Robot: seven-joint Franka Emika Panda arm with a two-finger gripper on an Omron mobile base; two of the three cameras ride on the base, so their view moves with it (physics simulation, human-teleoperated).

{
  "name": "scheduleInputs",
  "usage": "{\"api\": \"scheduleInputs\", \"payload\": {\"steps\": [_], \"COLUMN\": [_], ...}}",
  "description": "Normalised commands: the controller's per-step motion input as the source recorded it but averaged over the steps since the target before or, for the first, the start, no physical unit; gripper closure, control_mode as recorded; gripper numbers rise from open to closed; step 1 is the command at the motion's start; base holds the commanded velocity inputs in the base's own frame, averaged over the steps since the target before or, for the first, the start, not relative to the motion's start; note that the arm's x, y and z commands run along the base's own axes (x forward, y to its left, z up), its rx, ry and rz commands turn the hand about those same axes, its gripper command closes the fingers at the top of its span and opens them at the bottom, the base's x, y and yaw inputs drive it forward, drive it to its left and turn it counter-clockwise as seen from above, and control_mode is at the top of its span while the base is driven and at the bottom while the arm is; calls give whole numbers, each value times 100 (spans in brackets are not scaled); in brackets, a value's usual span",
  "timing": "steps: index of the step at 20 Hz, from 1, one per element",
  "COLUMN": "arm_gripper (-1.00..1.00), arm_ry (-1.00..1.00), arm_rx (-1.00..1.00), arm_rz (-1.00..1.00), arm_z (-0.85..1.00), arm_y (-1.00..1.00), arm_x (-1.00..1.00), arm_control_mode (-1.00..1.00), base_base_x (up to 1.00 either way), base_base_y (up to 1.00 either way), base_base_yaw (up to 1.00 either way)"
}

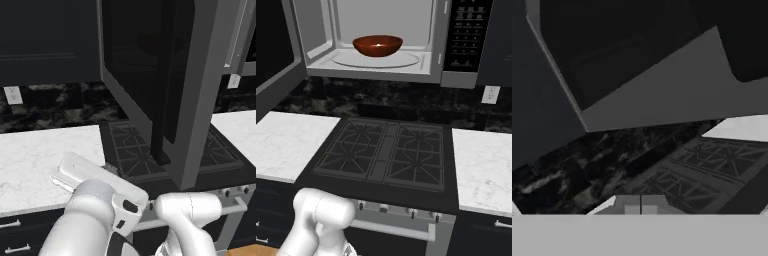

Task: Open the microwave, place the bowl with waffle inside the microwave, then close the microwave door and turn it on.

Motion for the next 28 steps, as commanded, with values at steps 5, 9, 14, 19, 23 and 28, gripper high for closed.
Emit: {"api": "scheduleInputs", "payload": {"steps": [5, 9, 14, 19, 23, 28], "arm_gripper": [100, 100, 100, 100, 100, 100], "arm_ry": [-1, 3, 1, 0, 3, 2], "arm_rx": [-29, -16, -8, -4, -1, -1], "arm_rz": [-30, -20, -5, -1, 0, 0], "arm_z": [12, 46, 43, 43, 32, 26], "arm_y": [-8, -68, -99, -100, -100, -99], "arm_x": [100, 91, 57, 43, 50, 72], "arm_control_mode": [-100, -100, -100, -100, -100, -100], "base_base_x": [0, 0, 0, 0, 0, 0], "base_base_y": [0, 0, 0, 0, 0, 0], "base_base_yaw": [0, 0, 0, 0, 0, 0]}}
